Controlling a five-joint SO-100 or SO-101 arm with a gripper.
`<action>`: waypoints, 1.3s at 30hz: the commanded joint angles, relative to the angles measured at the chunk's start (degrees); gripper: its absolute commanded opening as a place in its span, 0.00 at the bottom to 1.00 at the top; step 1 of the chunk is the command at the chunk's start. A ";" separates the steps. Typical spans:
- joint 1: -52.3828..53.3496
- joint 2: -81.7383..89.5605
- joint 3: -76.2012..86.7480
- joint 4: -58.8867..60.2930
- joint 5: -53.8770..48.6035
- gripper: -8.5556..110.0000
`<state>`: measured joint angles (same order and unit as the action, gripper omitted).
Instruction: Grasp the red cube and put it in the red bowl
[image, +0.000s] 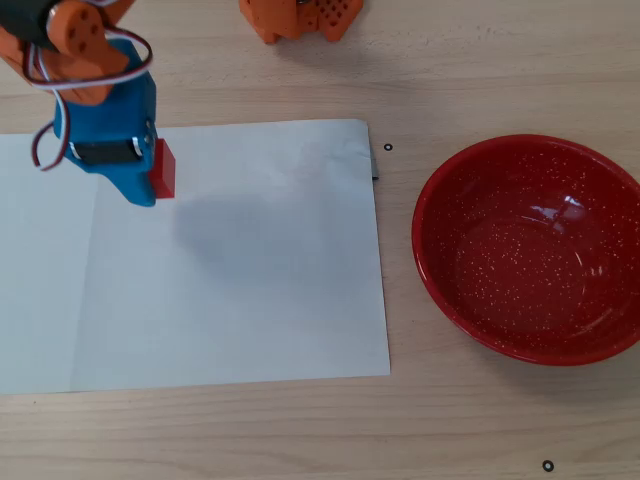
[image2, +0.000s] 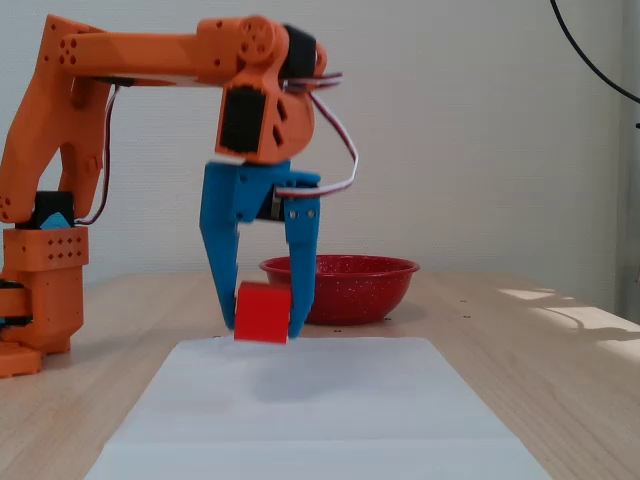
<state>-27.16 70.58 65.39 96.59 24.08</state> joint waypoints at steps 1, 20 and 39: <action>1.41 6.33 -9.84 4.39 -1.85 0.08; 22.68 17.84 -22.15 14.41 -15.91 0.08; 57.30 15.21 -26.54 1.93 -37.00 0.08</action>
<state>28.12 80.24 45.53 101.78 -11.07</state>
